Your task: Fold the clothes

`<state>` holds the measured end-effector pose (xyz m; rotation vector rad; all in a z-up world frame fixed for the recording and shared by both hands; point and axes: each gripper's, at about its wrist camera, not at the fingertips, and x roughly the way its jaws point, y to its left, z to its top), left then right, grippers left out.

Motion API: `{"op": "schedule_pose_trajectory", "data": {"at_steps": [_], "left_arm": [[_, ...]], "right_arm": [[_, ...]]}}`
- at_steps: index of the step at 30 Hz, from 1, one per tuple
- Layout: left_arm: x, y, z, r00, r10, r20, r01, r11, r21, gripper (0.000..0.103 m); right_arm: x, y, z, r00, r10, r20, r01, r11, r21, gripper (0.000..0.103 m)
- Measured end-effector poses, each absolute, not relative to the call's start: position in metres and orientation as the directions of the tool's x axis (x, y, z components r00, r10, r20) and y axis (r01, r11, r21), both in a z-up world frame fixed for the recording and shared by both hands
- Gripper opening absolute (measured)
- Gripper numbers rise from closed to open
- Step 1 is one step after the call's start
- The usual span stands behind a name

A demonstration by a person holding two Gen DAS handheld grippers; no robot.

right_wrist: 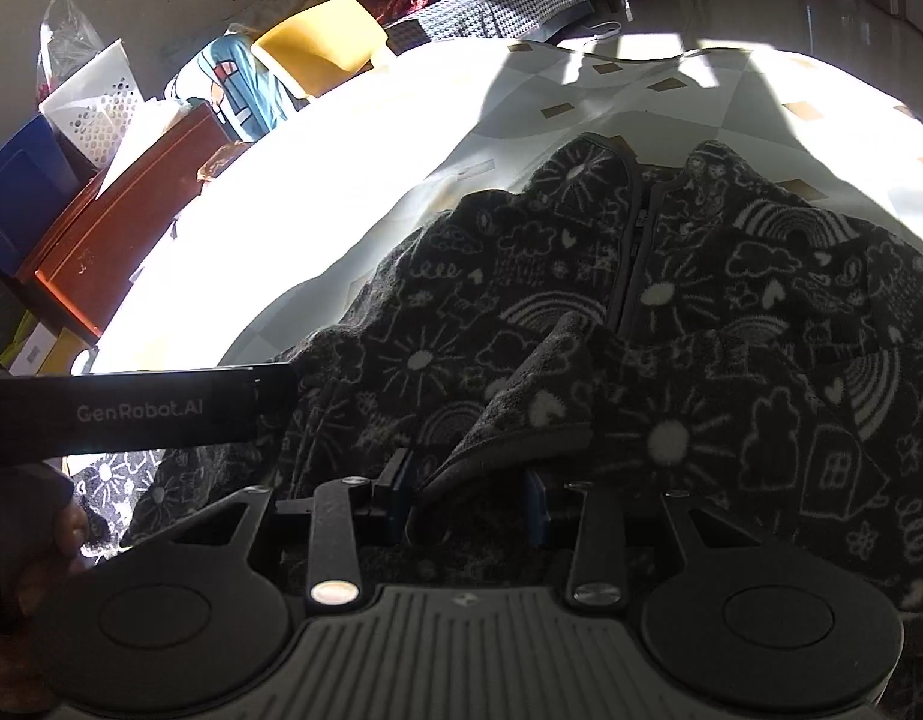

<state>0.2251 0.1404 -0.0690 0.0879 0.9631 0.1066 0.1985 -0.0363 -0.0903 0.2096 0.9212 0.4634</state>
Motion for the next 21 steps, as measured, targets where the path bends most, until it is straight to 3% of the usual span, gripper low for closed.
{"op": "schedule_pose_trajectory", "data": {"at_steps": [3,6,13,18,21], "left_arm": [[0.229,0.145,-0.067,0.567,0.136,-0.812,-0.075,0.991,0.113,0.103],[0.232,0.144,-0.069,0.561,0.130,-0.817,-0.077,0.991,0.105,0.103],[0.237,0.125,-0.079,0.539,0.092,-0.837,-0.027,0.995,0.092,0.103],[0.237,0.102,-0.087,0.537,0.057,-0.842,0.039,0.995,0.092,0.103],[0.238,0.089,-0.091,0.540,0.041,-0.841,0.075,0.993,0.096,0.103]], "right_arm": [[0.194,-0.024,-0.082,0.484,0.518,-0.705,-0.405,0.847,0.344,0.037],[0.193,-0.027,-0.072,0.521,0.475,-0.709,-0.415,0.867,0.276,0.037],[0.211,-0.087,-0.070,0.669,0.198,-0.716,-0.121,0.980,0.158,0.037],[0.221,-0.123,-0.093,0.644,0.009,-0.765,0.076,0.994,0.077,0.037],[0.224,-0.134,-0.102,0.622,-0.021,-0.783,0.099,0.994,0.053,0.038]]}}
